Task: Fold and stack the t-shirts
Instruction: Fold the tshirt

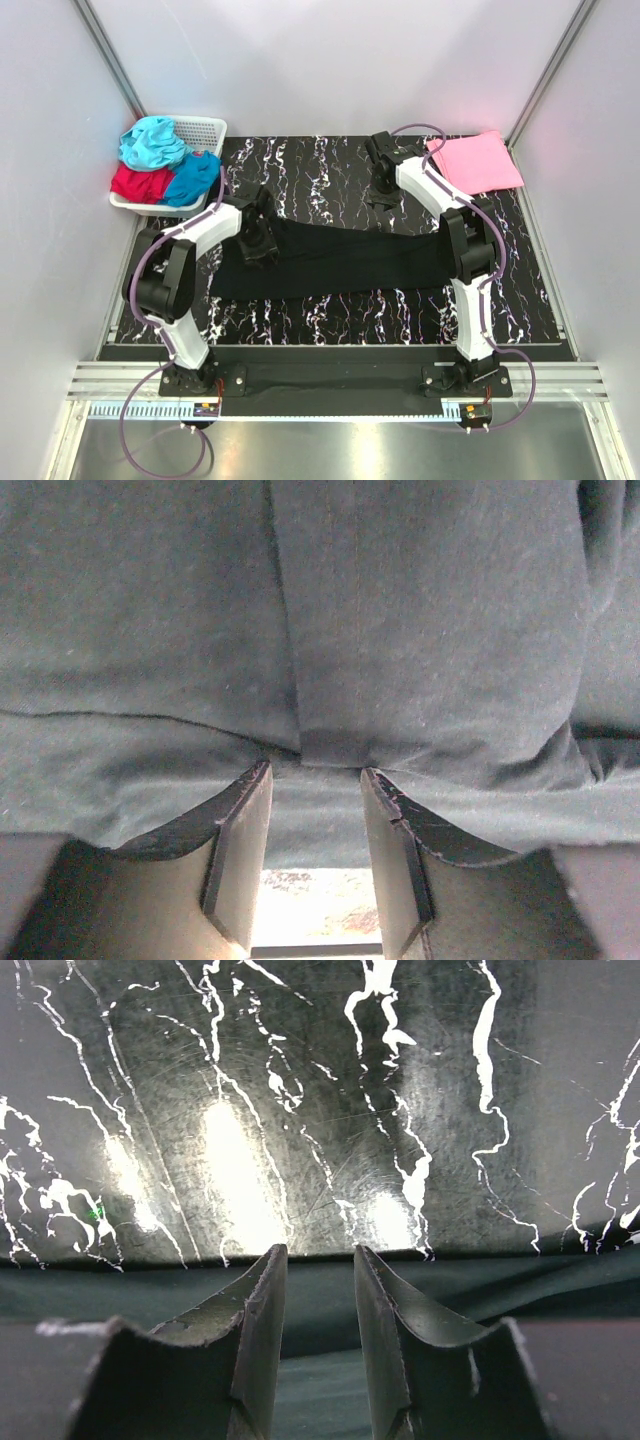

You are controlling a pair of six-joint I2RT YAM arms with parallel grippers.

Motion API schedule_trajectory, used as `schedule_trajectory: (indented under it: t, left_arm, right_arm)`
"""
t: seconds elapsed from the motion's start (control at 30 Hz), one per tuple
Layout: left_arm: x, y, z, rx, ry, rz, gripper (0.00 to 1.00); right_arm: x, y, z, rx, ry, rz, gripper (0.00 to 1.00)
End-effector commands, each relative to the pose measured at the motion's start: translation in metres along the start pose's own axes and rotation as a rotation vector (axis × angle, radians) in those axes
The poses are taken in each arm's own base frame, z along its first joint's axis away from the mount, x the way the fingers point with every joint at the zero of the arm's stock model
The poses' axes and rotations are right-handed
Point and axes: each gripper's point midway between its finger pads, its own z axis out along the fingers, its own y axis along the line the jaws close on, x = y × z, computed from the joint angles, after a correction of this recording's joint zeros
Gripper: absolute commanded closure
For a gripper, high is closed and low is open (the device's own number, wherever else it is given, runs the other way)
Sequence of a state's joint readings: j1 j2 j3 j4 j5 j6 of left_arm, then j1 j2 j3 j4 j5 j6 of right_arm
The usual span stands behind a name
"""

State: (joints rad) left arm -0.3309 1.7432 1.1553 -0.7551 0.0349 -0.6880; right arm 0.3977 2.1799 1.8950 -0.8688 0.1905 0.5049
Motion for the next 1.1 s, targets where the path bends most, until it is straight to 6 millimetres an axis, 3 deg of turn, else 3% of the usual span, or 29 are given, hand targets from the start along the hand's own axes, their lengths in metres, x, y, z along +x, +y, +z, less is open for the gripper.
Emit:
schedule_trajectory:
  t: [0.0,0.37,0.63,0.9,1.07]
  left_arm:
    - [-0.019,-0.021,-0.003,0.066,-0.046,-0.014,0.55]
    - [-0.037,-0.033,-0.023,0.105,-0.115,-0.023,0.56]
    - [-0.034,-0.028,-0.009,0.069,-0.089,-0.026,0.57]
    - [-0.043,-0.030,-0.027,0.085,-0.150,-0.028,0.57]
    - [-0.044,-0.023,-0.018,0.042,-0.153,-0.038,0.57]
  right_arm:
    - [-0.013,-0.001,-0.024,-0.027,-0.044,0.012,0.60]
    - [-0.012,-0.008,-0.018,-0.017,-0.026,0.012,0.60]
    - [-0.011,-0.011,-0.016,-0.011,-0.018,0.013,0.61]
    - [-0.008,-0.012,-0.013,-0.010,-0.006,0.015,0.61]
    - [-0.009,-0.010,-0.014,-0.019,-0.006,0.018,0.62]
